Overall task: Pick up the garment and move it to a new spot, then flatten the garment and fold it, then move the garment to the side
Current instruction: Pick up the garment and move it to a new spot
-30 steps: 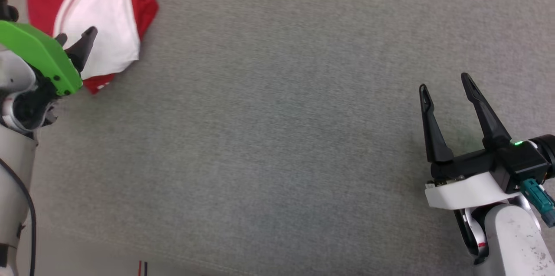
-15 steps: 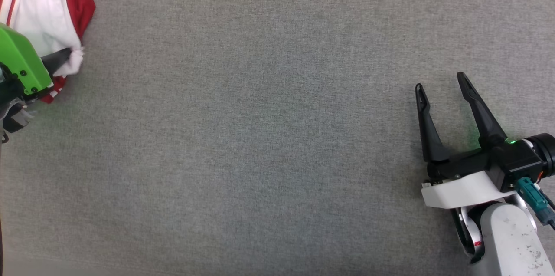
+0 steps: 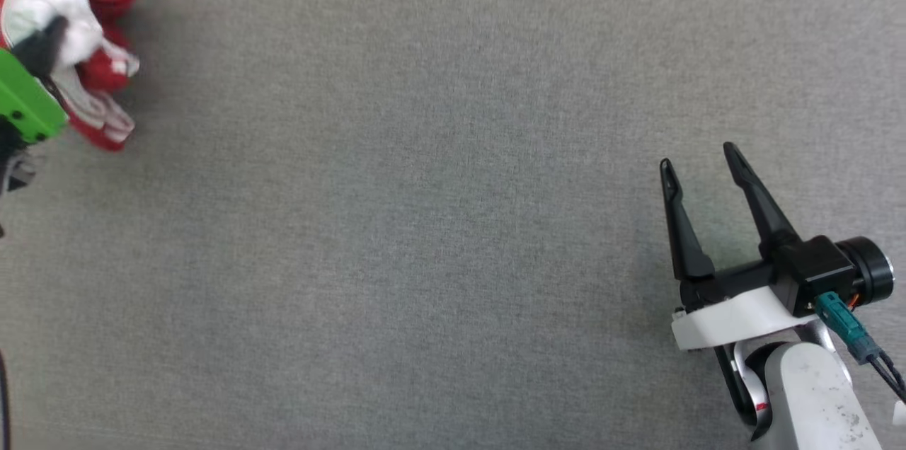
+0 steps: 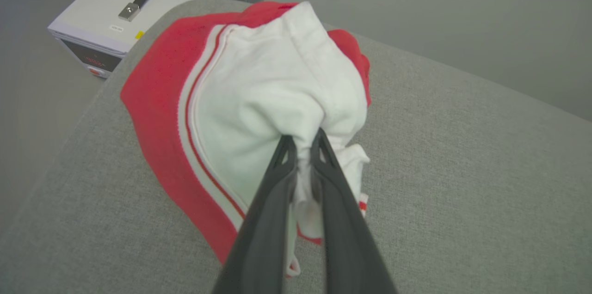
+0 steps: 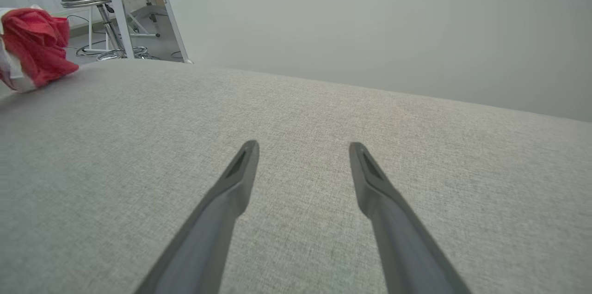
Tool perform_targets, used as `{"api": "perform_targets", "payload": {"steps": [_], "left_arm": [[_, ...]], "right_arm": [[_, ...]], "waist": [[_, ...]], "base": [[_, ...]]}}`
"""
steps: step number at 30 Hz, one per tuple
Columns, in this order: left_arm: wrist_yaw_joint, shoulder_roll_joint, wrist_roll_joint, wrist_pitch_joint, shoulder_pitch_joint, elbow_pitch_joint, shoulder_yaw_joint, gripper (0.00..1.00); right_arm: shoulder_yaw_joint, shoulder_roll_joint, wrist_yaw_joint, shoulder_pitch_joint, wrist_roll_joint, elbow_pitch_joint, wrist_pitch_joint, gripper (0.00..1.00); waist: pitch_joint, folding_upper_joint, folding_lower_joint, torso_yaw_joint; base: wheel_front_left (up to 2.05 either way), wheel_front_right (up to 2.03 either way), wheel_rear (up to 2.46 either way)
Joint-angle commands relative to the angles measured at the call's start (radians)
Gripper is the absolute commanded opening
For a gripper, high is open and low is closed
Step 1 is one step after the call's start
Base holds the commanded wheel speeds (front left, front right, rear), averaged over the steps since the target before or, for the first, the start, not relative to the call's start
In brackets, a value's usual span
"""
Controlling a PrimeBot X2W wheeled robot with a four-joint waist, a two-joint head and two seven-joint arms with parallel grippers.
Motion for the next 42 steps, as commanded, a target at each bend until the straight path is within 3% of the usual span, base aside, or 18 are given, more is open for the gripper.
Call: {"api": "perform_targets", "payload": {"steps": [1, 10, 21, 29, 38, 39, 40, 42], "left_arm": [[-0.003, 0.022, 0.022, -0.029, 0.011, -0.03, 0.007, 0.0], [0.026, 0.035, 0.106, -0.075, 0.016, -0.256, -0.038, 0.0], [0.04, -0.088, 0.163, -0.031, 0.03, -0.398, -0.187, 0.0], [0.025, -0.22, 0.199, -0.081, 0.043, -0.316, -0.3, 0.0], [0.042, -0.422, 0.277, -0.237, 0.073, -0.044, -0.416, 0.0], [0.043, -0.443, 0.281, -0.241, 0.08, -0.012, -0.43, 0.55], [0.039, -0.468, 0.283, -0.237, 0.091, 0.029, -0.451, 1.0], [0.027, -0.505, 0.285, -0.232, 0.106, 0.084, -0.488, 1.0]], "right_arm": [[-0.003, 0.005, -0.001, 0.013, 0.012, 0.006, -0.009, 1.0], [-0.012, 0.021, -0.001, 0.045, 0.047, 0.029, -0.009, 1.0], [-0.05, 0.023, -0.001, 0.083, 0.088, 0.028, -0.009, 1.0], [-0.075, 0.023, -0.001, 0.089, 0.082, 0.018, -0.009, 1.0], [-0.073, 0.023, -0.001, 0.081, 0.097, 0.015, -0.009, 1.0], [-0.072, 0.023, -0.001, 0.081, 0.099, 0.015, -0.009, 1.0], [-0.07, 0.023, -0.001, 0.08, 0.101, 0.015, -0.009, 1.0], [-0.068, 0.023, -0.001, 0.078, 0.102, 0.016, -0.009, 1.0]], "waist": [[-0.09, -0.0001, 0.0, -0.007], [-0.214, -0.0001, 0.0, -0.05], [-0.286, -0.0001, 0.0, -0.188], [-0.266, -0.0001, 0.0, -0.304], [-0.213, -0.0001, 0.0, -0.386], [-0.21, -0.0001, 0.0, -0.389], [-0.206, -0.0001, 0.0, -0.394], [-0.202, -0.0001, 0.0, -0.397]], "base": [[0.0, 0.0, 0.0], [0.0, 0.0, 0.0], [0.0, 0.0, 0.0], [0.0, 0.0, 0.0], [0.0, 0.0, 0.0], [0.0, 0.0, 0.0], [0.0, 0.0, 0.0], [0.0, 0.0, 0.0]]}}
